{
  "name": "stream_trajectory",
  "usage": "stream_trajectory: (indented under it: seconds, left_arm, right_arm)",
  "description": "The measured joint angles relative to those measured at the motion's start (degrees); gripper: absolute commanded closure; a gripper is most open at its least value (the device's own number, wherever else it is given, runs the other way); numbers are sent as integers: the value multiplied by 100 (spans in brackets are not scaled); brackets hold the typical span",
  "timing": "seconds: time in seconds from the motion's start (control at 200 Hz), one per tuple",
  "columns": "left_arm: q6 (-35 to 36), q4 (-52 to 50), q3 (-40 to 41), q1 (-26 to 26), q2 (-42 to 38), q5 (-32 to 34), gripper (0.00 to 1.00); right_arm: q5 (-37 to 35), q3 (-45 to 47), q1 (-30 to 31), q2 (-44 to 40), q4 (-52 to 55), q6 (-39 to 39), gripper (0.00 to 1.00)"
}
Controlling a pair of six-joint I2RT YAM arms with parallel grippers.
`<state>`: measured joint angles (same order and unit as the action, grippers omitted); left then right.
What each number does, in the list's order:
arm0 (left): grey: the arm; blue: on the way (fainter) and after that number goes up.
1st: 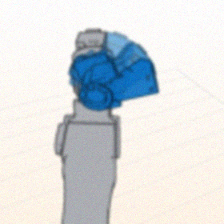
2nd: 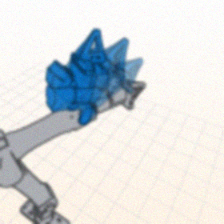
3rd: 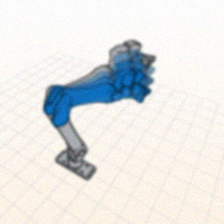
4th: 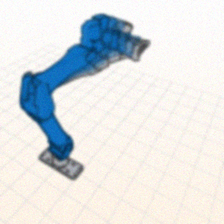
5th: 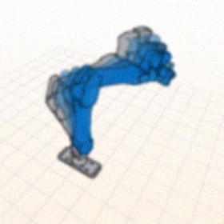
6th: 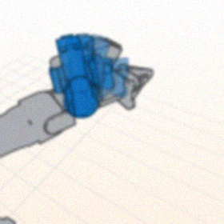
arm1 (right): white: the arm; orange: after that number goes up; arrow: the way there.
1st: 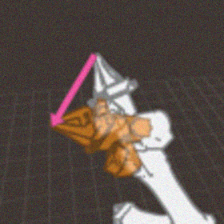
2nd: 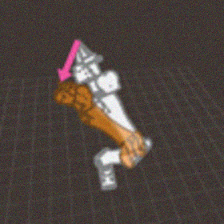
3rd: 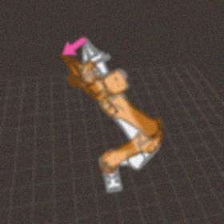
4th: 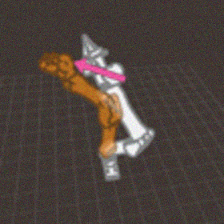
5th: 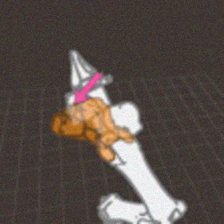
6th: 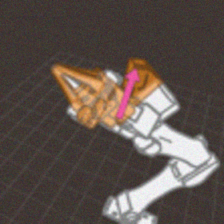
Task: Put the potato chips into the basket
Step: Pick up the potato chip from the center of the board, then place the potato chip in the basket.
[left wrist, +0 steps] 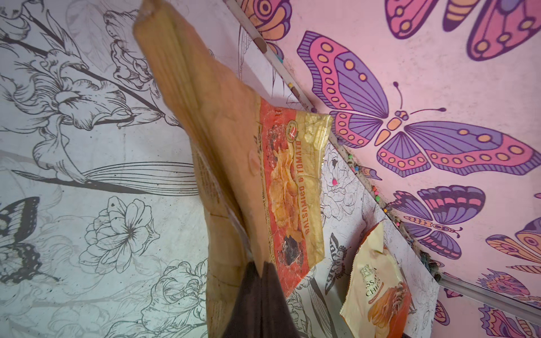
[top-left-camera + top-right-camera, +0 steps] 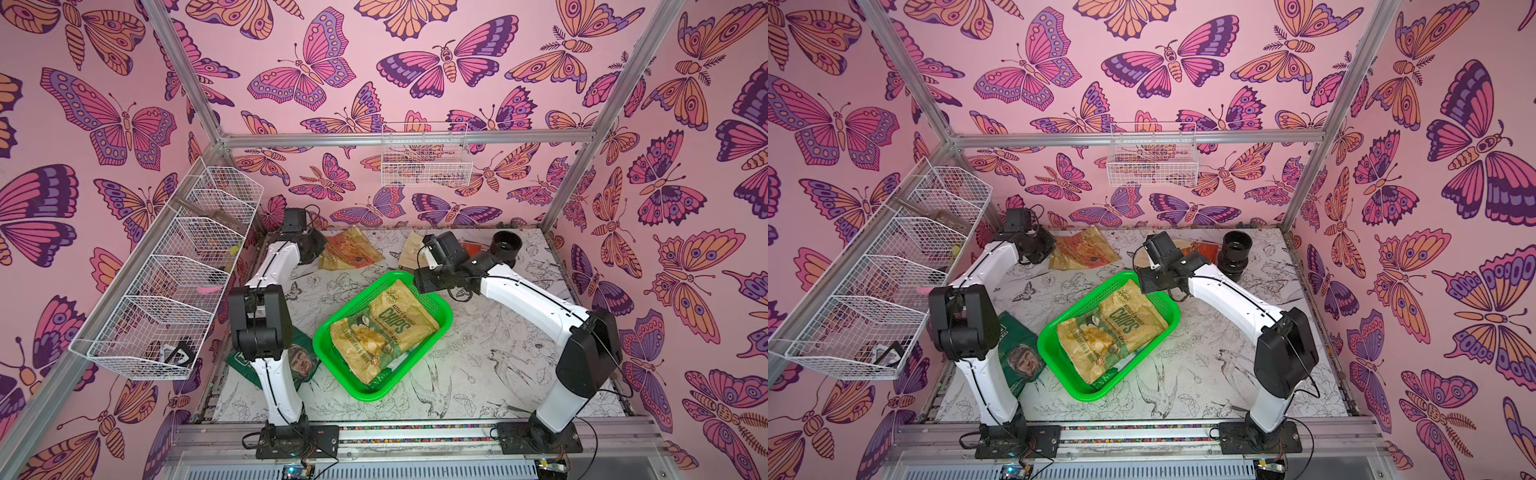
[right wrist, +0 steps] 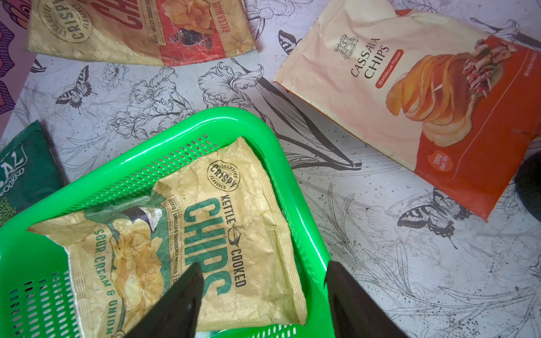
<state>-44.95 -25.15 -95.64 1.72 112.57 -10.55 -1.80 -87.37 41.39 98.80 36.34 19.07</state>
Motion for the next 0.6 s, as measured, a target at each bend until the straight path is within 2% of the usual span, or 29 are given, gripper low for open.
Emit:
stream_trajectory:
  seconds: [0.225, 0.601]
  left_arm:
    - [-81, 116, 94, -162, -695, 57, 100]
    - [-236, 304, 699, -304, -1665, 107, 100]
  right_arm:
    - [-79, 72, 0, -63, -87, 20, 31]
    - [-151, 295, -17, -216, -330, 149, 31]
